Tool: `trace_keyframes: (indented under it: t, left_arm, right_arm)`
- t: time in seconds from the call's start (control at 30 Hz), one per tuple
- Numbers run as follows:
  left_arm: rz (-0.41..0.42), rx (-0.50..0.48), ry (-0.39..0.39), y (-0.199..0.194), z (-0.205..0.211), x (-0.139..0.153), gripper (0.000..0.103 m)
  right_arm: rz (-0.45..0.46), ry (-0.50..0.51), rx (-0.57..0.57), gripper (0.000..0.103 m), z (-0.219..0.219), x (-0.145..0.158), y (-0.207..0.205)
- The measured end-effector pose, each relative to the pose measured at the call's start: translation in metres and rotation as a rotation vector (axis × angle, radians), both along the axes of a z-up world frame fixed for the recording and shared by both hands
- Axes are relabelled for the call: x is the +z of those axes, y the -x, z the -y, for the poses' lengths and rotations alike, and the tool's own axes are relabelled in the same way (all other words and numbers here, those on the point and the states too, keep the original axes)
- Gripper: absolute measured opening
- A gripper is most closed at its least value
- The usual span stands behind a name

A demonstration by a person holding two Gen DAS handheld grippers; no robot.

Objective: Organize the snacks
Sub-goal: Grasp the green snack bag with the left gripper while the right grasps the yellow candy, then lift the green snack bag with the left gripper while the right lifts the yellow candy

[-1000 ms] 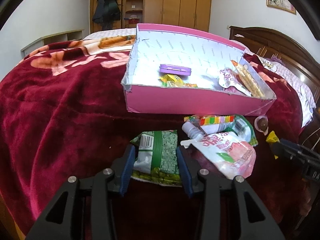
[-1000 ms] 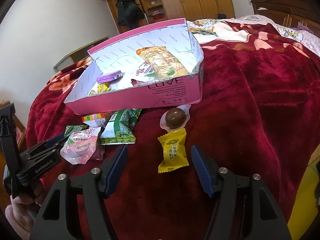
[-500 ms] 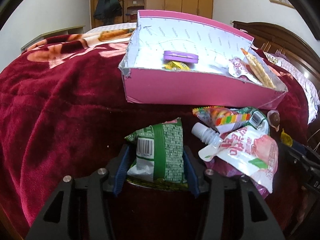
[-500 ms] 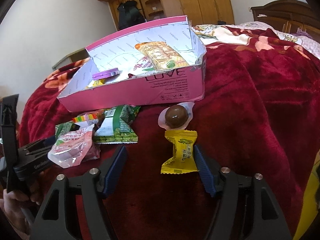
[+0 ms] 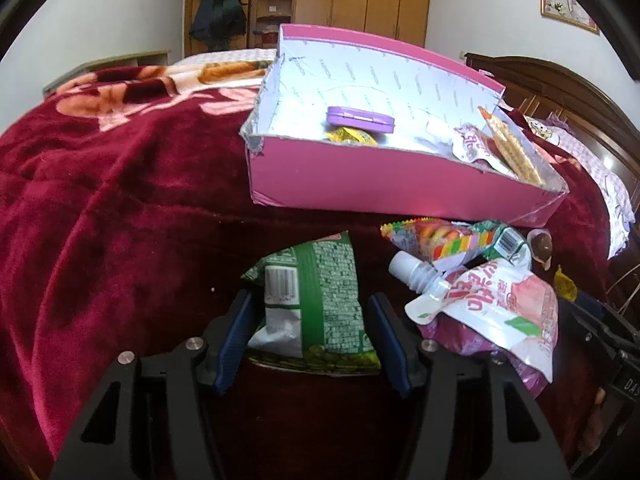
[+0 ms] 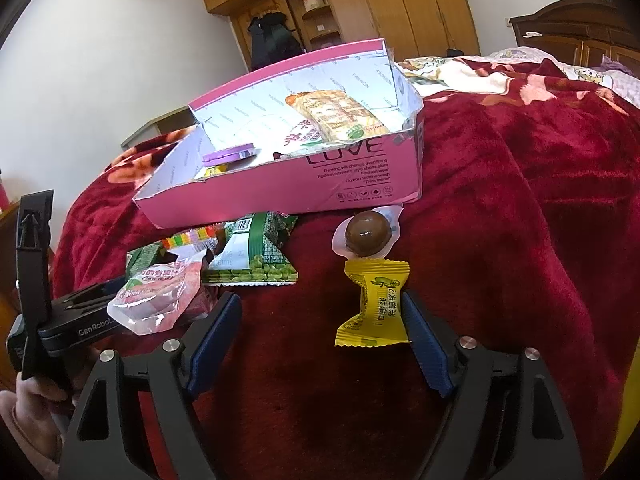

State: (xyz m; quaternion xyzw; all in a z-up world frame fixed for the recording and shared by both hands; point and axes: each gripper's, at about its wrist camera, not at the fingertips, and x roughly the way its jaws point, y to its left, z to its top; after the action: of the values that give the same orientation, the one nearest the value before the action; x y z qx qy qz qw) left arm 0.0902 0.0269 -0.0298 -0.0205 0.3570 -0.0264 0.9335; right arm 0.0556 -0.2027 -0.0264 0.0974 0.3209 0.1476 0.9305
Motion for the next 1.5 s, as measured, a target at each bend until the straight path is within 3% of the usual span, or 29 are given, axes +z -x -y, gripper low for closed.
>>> trace_keyframes:
  t: [0.13,0.23,0.3,0.4,0.87,1.03,1.13,1.27,1.5]
  left_arm:
    - [0.018,0.006,-0.035,0.003,0.005,0.002,0.058]
    - [0.024,0.011,-0.037,0.006,0.006,0.003,0.058]
    - [0.024,0.015,-0.026,0.007,0.004,0.003,0.057]
    - [0.028,0.016,-0.017,0.009,0.003,0.005,0.057]
    - [0.054,-0.012,-0.014,0.023,0.005,0.017,0.056]
    - [0.041,-0.018,-0.024,0.027,0.005,0.018,0.056]
    - [-0.009,-0.011,-0.056,0.02,0.007,0.011,0.056]
    - [0.001,0.007,-0.059,0.01,0.006,0.007,0.057]
    - [0.017,0.005,-0.028,0.012,0.0,0.008,0.055]
  right_arm:
    - [0.006,0.034,-0.045,0.069,-0.001,0.0,0.001]
    - [0.005,0.026,-0.077,0.057,0.004,-0.001,0.001]
    - [0.003,0.023,-0.101,0.043,0.008,-0.001,0.002]
    - [-0.001,0.009,-0.127,0.033,0.013,-0.002,0.002]
    - [0.004,0.012,-0.092,0.032,0.006,0.007,0.014]
    - [-0.001,0.01,-0.079,0.032,0.004,0.009,0.02]
    - [-0.004,0.008,-0.073,0.032,0.003,0.008,0.021]
    - [-0.012,0.009,-0.066,0.032,0.002,0.006,0.021]
    - [-0.011,0.003,-0.063,0.032,0.002,0.006,0.021]
